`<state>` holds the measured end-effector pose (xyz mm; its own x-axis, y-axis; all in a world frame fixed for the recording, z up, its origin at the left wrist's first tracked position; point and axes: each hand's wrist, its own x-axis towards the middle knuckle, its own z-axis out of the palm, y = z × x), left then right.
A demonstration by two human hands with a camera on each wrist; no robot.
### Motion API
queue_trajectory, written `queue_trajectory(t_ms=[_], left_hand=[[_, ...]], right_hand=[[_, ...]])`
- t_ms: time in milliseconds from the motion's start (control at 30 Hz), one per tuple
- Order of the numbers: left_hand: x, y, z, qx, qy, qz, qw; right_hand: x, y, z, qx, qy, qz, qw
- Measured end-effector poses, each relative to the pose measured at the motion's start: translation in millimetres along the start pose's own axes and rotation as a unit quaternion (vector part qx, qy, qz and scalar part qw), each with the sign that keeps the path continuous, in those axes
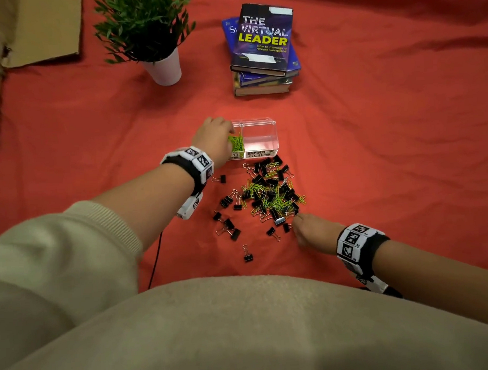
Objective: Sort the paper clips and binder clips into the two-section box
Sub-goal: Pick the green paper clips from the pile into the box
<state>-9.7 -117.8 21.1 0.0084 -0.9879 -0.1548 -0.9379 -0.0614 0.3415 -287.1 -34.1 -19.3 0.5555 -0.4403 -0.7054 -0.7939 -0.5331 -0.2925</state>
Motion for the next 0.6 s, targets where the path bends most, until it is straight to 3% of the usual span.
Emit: queue_trajectory(t_ms=[100, 267, 433, 600], left_hand=[[-28, 7, 19, -0.034, -0.001, 0.041, 0.999], [-63, 13, 64, -0.021, -0.142, 0.059, 0.988], [-74, 10, 71, -0.057, -0.129, 0.03, 0.99], [-84, -7, 62, -0.135, -0.092, -0.009, 0.986]], right_hand=[[2, -1, -32, 0.138, 0.045, 0.013, 0.989], [30, -11, -119, 0.286, 0.069, 0.013, 0.956], [88, -43, -181, 0.245, 0.168, -0.007, 0.955], [137, -80, -185, 0.133, 0.213, -0.009, 0.968]])
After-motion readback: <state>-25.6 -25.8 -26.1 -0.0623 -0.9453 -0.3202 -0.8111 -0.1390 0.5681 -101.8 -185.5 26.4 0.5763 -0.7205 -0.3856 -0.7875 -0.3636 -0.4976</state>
